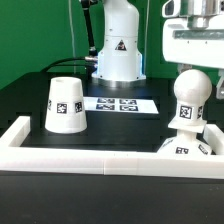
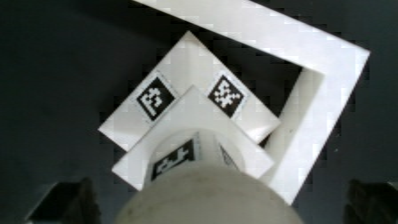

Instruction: Assemble lamp

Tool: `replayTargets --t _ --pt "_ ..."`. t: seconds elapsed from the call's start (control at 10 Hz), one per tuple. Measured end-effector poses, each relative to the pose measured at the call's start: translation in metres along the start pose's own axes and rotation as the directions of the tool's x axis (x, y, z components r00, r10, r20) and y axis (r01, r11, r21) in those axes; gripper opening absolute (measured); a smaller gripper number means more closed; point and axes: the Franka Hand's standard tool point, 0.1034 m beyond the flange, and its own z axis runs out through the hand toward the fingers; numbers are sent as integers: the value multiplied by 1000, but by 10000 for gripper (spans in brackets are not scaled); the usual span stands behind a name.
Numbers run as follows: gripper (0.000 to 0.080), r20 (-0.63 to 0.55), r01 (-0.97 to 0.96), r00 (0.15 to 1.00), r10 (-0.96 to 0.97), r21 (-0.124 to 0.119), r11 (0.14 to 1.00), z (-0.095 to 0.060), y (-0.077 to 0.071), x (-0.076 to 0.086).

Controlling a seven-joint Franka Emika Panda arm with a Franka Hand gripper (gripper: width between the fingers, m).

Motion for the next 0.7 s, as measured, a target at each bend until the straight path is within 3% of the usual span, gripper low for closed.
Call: replayTargets --t 0.1,0.3,0.4,0.5,0.7 --pt "698 -9 103 995 -103 0 995 -5 6 -14" --pt "698 -18 238 971 -238 1 971 -9 34 -34" --pt "698 -28 284 959 -283 8 959 -5 57 -32" --pt "698 -26 263 965 -262 14 965 -1 67 -31" --pt "698 -26 271 962 -270 16 962 -2 63 -33"
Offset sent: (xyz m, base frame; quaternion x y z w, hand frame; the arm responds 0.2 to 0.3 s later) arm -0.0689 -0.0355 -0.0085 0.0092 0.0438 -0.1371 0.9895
